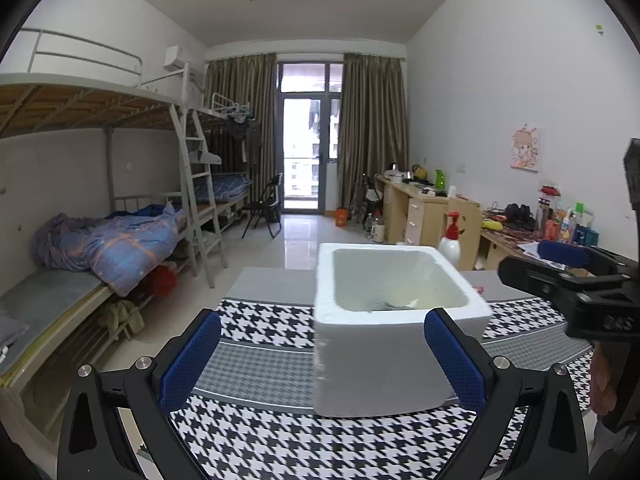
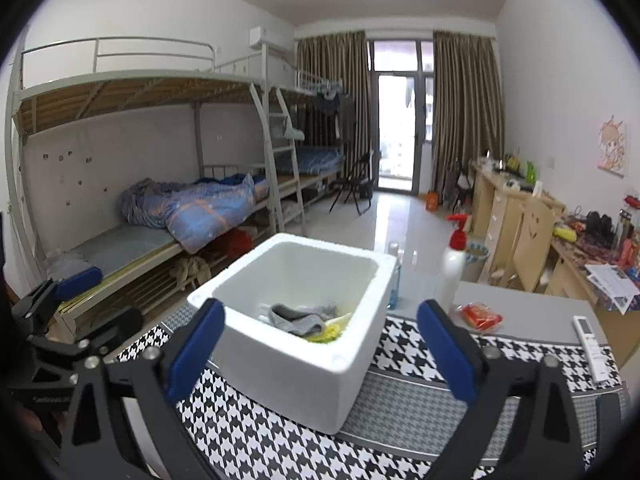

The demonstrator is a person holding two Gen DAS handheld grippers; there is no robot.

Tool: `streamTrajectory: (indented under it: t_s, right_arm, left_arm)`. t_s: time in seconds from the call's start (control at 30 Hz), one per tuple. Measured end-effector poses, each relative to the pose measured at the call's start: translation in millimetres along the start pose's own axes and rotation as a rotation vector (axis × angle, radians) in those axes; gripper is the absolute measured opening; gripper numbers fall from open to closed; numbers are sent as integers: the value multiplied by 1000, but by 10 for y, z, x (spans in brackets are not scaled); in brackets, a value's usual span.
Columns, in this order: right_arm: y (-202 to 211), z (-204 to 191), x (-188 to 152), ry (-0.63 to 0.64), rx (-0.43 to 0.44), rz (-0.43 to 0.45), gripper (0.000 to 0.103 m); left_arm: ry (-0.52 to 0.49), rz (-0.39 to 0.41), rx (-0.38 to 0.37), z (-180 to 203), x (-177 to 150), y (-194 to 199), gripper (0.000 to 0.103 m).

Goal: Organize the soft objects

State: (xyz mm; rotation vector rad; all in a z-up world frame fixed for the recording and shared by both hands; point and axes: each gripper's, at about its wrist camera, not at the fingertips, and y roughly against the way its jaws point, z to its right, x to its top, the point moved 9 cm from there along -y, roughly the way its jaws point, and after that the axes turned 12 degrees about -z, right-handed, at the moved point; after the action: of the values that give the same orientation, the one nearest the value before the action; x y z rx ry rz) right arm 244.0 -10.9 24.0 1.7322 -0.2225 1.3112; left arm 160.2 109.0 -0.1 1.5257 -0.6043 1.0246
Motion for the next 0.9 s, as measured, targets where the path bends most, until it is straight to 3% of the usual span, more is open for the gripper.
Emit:
streamTrajectory:
  t_s: [0.5, 0.9]
  right_arm:
    - [427, 172, -443, -48, -18, 52, 102]
    - [534, 216, -922, -50, -60, 70, 102]
  left_arm:
    - [-40, 44, -50, 487, -97, 332, 102]
    - [-41, 55, -56, 574, -336, 413, 102]
